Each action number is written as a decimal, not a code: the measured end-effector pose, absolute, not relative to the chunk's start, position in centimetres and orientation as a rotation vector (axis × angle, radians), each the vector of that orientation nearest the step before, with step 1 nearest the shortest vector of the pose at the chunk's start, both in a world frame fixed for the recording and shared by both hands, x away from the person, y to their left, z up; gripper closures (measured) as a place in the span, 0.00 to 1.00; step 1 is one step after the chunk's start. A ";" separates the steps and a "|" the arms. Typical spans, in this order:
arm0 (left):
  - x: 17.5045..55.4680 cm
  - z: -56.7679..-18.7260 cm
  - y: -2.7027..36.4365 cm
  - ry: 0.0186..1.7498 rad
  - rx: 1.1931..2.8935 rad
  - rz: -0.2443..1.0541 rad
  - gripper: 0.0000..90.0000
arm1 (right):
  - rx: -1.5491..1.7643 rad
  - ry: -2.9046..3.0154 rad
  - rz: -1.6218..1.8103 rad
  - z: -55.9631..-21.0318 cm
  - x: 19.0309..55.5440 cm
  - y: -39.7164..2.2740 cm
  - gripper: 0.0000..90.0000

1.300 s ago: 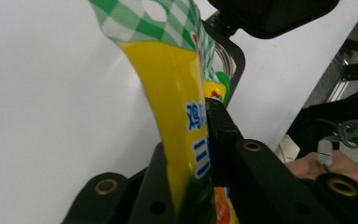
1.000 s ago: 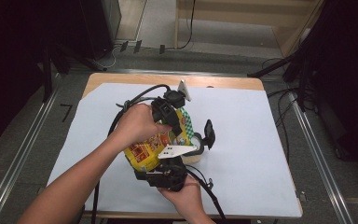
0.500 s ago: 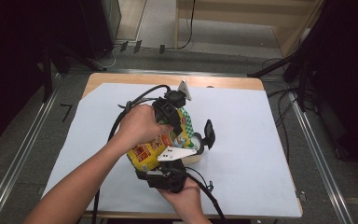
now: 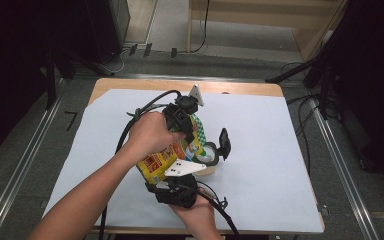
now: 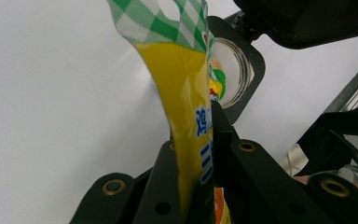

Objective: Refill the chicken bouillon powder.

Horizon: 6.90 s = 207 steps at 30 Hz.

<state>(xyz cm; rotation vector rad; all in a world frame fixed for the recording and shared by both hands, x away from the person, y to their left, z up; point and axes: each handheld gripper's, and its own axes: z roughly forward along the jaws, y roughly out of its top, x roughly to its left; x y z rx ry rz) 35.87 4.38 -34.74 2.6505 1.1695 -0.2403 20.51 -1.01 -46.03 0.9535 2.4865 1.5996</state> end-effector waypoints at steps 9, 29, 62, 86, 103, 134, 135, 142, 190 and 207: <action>36.0 -34.7 4.2 1.140 2.673 -0.249 0.99 | 1.009 2.516 1.688 -45.7 20.7 -1.3 0.72; 37.2 -34.9 1.6 1.171 2.762 -0.254 0.98 | 1.042 2.511 1.824 -44.5 21.4 -2.1 0.70; 38.0 -34.7 1.5 1.127 2.767 -0.224 0.93 | 1.015 2.500 1.816 -43.3 21.9 -1.9 0.71; 36.5 -33.9 0.1 1.136 2.812 -0.087 0.98 | 0.994 2.461 1.797 -43.4 22.0 -1.2 0.72; 36.6 -33.9 0.2 1.122 2.781 -0.091 0.97 | 0.992 2.433 1.795 -43.5 22.0 -1.2 0.73; 36.8 -33.7 0.1 1.117 2.771 -0.105 0.95 | 0.976 2.436 1.793 -43.2 22.0 -1.3 0.73; 36.9 -33.7 0.2 1.114 2.773 -0.106 0.95 | 0.977 2.436 1.794 -43.2 22.0 -1.3 0.73; 37.2 -33.2 0.3 1.115 2.758 -0.102 0.95 | 0.973 2.414 1.805 -43.0 22.3 -1.2 0.72; 37.8 -34.1 -1.0 1.058 2.829 -0.188 0.97 | 0.982 2.417 1.794 -43.3 22.8 -1.9 0.73; 38.1 -34.1 -1.8 1.065 2.868 -0.197 0.98 | 0.970 2.415 1.810 -43.1 22.9 -2.4 0.73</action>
